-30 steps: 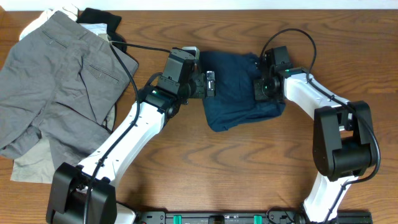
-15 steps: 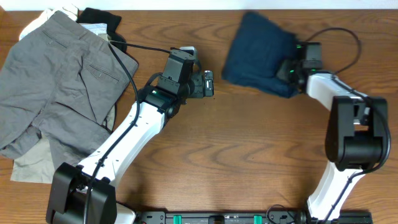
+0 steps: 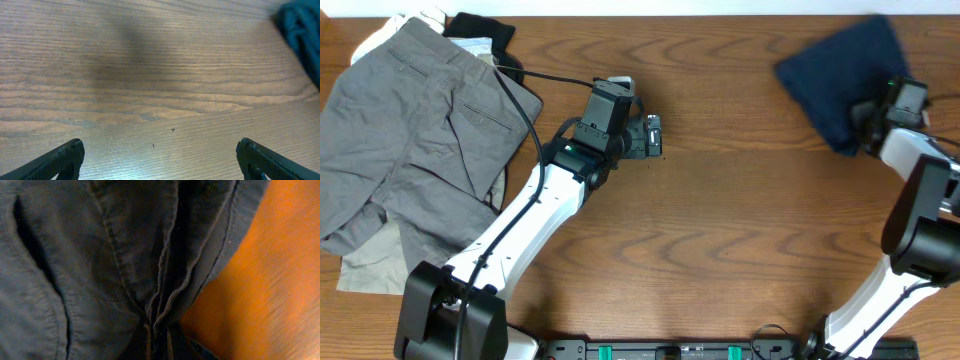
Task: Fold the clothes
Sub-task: 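Carry the folded navy shorts to the table's top-right corner with right gripper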
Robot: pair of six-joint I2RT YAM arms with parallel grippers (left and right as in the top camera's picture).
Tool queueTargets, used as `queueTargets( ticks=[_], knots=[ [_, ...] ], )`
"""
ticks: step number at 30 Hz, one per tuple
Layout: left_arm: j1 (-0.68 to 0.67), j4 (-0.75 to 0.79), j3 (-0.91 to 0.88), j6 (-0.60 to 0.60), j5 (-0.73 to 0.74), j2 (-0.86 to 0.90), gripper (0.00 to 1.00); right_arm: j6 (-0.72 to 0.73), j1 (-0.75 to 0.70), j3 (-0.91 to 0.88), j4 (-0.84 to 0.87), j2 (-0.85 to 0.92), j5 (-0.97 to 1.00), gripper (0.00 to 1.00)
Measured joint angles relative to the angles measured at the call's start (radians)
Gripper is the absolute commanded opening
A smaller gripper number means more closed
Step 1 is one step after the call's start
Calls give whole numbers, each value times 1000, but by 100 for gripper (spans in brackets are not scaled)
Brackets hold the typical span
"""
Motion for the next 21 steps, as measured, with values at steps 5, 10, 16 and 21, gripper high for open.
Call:
queueTargets(
  ticks=[5,10,16,21],
  knots=[
    [0,0,0,0,0,0,98,74,-40,-2,103,2,56,2],
    [0,0,0,0,0,0,98,96,-39,-3,174,2,97,3],
    [0,0,0,0,0,0,98,103,-39,-4,243,3,119,8],
    [0,0,0,0,0,0,98,85,-39,-4,294,28,114,9]
  ],
)
